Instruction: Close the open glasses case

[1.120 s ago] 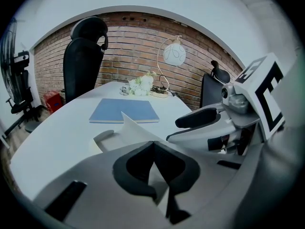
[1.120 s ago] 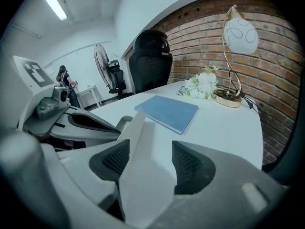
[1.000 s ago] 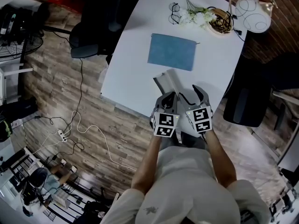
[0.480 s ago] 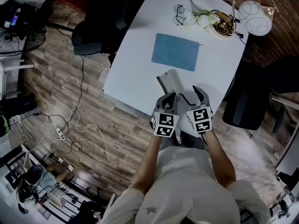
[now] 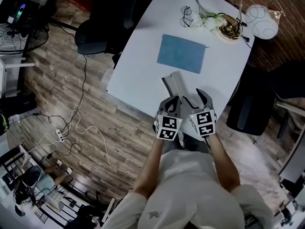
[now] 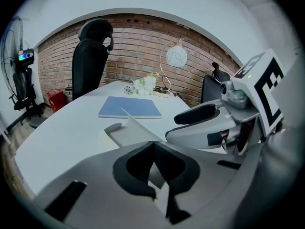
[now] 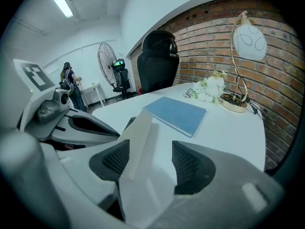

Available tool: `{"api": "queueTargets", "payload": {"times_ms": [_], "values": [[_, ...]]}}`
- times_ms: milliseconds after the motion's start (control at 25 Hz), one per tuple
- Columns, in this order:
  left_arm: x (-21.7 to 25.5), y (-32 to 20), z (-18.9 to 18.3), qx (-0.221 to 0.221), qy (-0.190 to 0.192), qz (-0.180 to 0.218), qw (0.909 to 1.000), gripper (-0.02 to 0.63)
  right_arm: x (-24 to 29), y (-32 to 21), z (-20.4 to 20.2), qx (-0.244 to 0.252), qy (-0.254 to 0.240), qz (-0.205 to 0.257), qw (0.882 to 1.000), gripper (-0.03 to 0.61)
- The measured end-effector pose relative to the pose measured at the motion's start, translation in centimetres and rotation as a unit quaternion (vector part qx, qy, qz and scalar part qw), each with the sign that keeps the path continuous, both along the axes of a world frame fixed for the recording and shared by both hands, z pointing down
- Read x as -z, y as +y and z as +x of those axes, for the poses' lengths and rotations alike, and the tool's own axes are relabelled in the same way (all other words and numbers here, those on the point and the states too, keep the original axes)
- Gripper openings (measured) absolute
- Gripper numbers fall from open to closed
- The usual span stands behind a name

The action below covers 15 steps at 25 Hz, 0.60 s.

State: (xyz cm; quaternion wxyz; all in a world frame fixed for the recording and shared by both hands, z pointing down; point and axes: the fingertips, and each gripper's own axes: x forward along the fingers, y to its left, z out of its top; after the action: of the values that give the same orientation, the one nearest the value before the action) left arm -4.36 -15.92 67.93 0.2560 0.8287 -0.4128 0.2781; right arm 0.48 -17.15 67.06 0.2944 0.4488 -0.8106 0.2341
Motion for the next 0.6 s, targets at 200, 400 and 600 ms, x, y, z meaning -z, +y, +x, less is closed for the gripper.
{"api": "queueTargets", "payload": {"times_ms": [200, 400, 600], "values": [[-0.26, 0.20, -0.24, 0.003, -0.002, -0.003, 1.0000, 0.005, 0.31, 0.00, -0.50, 0.004, -0.005, -0.002, 1.000, 0.281], [-0.53, 0.33, -0.49, 0.004, -0.003, -0.004, 1.0000, 0.005, 0.22, 0.07, -0.82, 0.008, -0.004, -0.001, 1.000, 0.281], [-0.72, 0.63, -0.43, 0.006, -0.004, -0.008, 0.9999, 0.005, 0.08, 0.31, -0.75, 0.013, -0.002, -0.003, 1.000, 0.281]]}}
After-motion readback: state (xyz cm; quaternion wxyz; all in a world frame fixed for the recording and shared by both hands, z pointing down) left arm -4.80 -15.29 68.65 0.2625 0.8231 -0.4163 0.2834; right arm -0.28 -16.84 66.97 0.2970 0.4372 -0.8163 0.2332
